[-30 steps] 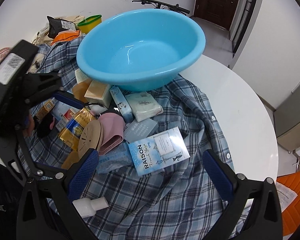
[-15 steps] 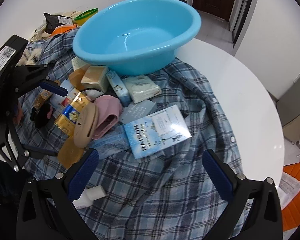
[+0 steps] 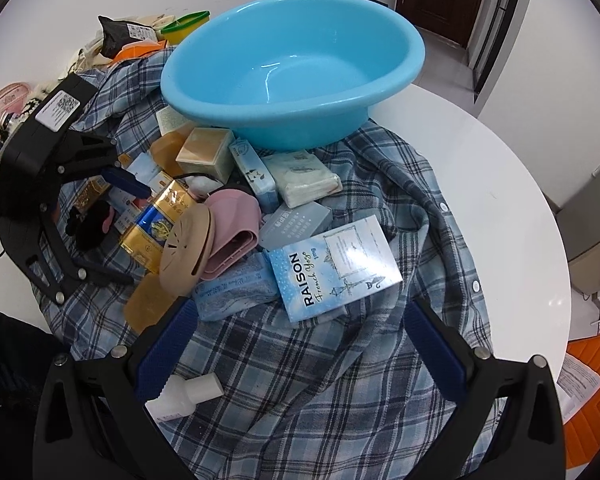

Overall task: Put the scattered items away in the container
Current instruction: 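Lower the left tool onto the tan soap bar and close its fingers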

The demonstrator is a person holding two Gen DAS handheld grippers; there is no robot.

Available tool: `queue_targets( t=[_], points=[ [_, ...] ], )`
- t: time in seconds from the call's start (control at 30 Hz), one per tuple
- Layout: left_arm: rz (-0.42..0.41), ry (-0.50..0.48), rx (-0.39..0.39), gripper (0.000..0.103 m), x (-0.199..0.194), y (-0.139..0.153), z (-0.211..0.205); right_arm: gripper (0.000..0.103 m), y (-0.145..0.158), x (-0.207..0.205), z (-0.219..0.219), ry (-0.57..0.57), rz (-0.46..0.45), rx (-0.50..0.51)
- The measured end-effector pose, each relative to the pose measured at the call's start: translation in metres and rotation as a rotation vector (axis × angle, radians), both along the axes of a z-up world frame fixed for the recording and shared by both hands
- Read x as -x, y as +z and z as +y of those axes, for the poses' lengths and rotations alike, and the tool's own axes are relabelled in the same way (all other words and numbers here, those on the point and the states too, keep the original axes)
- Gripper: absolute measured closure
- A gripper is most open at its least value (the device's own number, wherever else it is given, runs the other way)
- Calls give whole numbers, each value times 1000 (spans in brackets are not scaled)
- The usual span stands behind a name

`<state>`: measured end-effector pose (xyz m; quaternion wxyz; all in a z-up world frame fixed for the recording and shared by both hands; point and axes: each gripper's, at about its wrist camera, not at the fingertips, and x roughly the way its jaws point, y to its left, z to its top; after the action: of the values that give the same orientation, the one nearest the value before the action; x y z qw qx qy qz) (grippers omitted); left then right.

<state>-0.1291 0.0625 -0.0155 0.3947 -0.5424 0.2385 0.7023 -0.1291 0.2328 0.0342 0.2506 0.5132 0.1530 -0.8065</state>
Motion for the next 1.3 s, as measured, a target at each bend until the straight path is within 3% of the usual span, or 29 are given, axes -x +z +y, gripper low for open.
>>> queue_targets(
  t=[0.07, 0.13, 0.27, 0.47, 0.53, 0.6, 0.9, 0.97, 1.0, 1.3],
  points=[
    [-19, 17, -7, 23, 3, -2, -4, 0, -2, 1, 1, -5, -5, 2],
    [-48, 38, -14, 46, 4, -4, -7, 0, -3, 3, 1, -8, -10, 5],
    [-69, 46, -34, 61, -3, -2, -7, 0, -4, 3, -2, -3, -14, 11],
    [-58, -19, -46, 57, -40, 8, 5, 0, -7, 2, 0, 2, -16, 19],
    [-37, -24, -16, 30, -53, 5, 10, 0, -9, 2, 2, -5, -22, 24],
    [-27, -34, -6, 25, -64, -1, 15, 0, -11, 4, 4, -12, -30, 30],
    [-102, 57, -44, 25, -57, -25, 36, 0, -13, -1, 8, -8, -35, 38],
    [-117, 45, -70, 39, -55, -26, 39, 0, -11, -2, 12, -15, -28, 36],
    [-121, 30, -72, 59, -54, -26, 41, 0, -11, -2, 14, -20, -27, 36],
    [-83, -14, -29, 59, -58, -25, 44, 0, -18, -4, 32, -70, -46, 43]
  ],
)
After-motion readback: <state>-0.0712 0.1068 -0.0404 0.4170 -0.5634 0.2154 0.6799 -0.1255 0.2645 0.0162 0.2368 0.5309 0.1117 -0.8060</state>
